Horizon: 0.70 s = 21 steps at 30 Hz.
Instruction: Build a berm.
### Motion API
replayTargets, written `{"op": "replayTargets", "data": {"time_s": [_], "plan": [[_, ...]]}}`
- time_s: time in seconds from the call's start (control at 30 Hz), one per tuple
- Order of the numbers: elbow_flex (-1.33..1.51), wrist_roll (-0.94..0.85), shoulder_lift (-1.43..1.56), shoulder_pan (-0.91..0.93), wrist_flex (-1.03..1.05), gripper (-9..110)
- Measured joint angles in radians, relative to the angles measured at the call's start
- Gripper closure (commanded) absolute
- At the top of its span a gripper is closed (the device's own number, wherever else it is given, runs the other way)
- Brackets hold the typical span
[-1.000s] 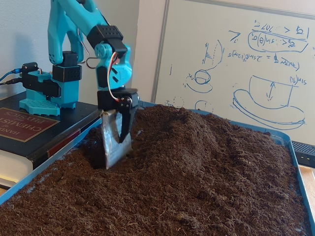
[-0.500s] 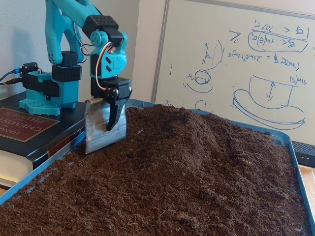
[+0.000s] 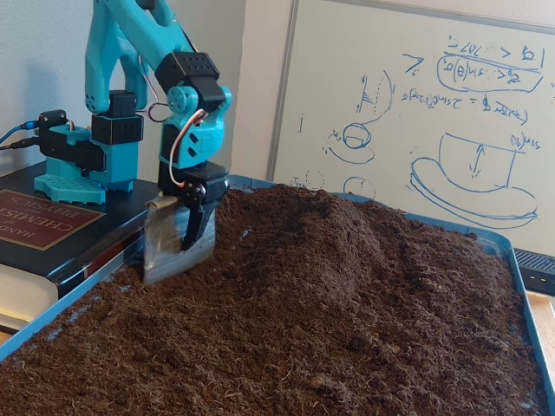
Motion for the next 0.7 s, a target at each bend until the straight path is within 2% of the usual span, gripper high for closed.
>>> {"op": "replayTargets", "data": {"time_s": [0.33,0.7], "plan": [[-0.199,0.000,-0.183,-0.041,0.006,101],[-0.365,0.000,-0.236,-0.138,0.006,101]]}}
